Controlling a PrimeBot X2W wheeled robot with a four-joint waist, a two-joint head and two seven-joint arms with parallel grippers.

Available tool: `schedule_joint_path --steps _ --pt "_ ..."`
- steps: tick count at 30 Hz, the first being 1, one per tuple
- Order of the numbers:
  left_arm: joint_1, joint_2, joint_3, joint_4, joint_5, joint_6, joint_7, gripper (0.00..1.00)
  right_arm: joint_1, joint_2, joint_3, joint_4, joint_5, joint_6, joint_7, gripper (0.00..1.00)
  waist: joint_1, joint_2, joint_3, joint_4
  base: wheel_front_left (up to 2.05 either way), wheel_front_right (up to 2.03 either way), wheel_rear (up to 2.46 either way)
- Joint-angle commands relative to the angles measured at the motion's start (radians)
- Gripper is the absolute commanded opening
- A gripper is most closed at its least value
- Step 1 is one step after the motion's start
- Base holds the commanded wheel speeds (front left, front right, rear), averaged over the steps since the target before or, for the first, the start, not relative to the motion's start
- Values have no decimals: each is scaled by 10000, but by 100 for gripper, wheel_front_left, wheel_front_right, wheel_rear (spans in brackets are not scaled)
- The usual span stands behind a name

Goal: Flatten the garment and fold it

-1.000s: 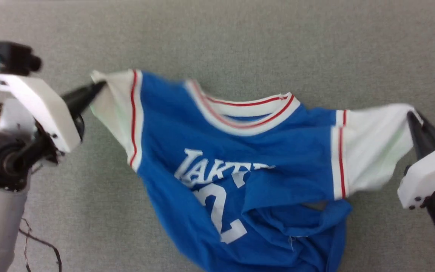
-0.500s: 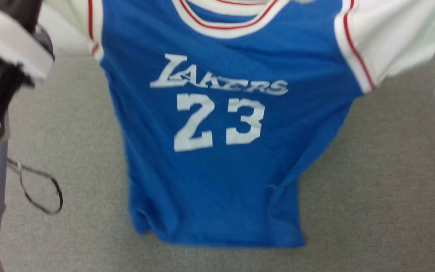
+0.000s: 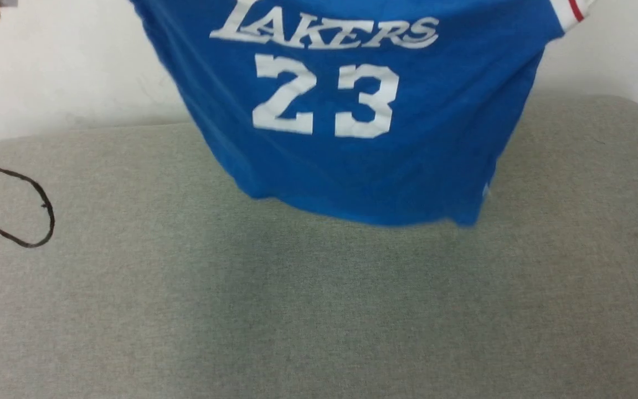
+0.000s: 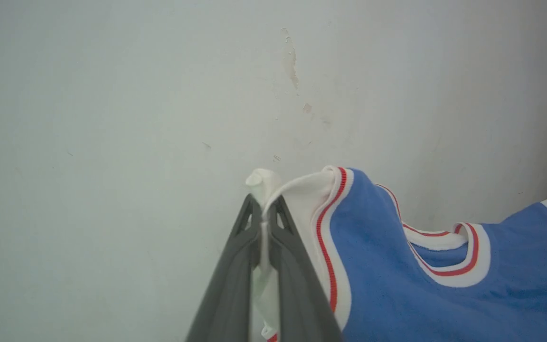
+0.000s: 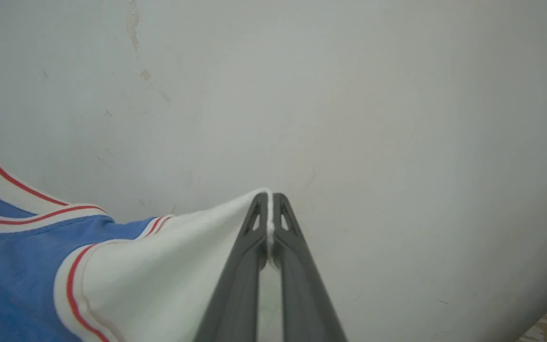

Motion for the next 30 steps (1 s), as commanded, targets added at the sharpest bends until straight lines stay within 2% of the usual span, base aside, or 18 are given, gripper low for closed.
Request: schedule_joint_path --steps 1,6,10,11,15,19,23,30 --pt "-199 -40 -80 118 70 102 91 0 -202 83 46 210 41 -9 152 0 3 0 146 -70 0 0 0" --pt "-652 -231 -221 357 161 297 235 0 -878 564 -111 797 -65 -9 805 0 3 0 956 -237 0 0 0" --pt "-1371 -196 -257 508 542 335 -134 0 -1759 758 -210 1171 -594 -9 945 0 3 0 2125 -335 0 0 0" --pt "-1371 -196 -257 508 542 335 -134 0 -1759 758 -210 1171 -594 -9 945 0 3 0 2125 -335 0 0 0" --pt "-2375 -255 -64 810 949 446 -1059 0 -2953 906 -376 1745 -1252 -9 619 0 3 0 3368 -351 0 0 0" --pt "-3400 -400 255 1191 1284 526 -2464 0 -4174 1098 -583 2311 -1976 -9 6 0 3 0 4314 -232 0 0 0" --pt "-4138 -616 512 1611 1361 474 -3678 0 -5077 1204 -753 2797 -2590 -9 -730 0 3 0 4789 -98 0 0 0" --pt "-5331 -887 964 2199 997 149 -4857 0 -6300 866 -526 3513 -3163 -9 -1725 0 3 0 5534 -35 0 0 0"
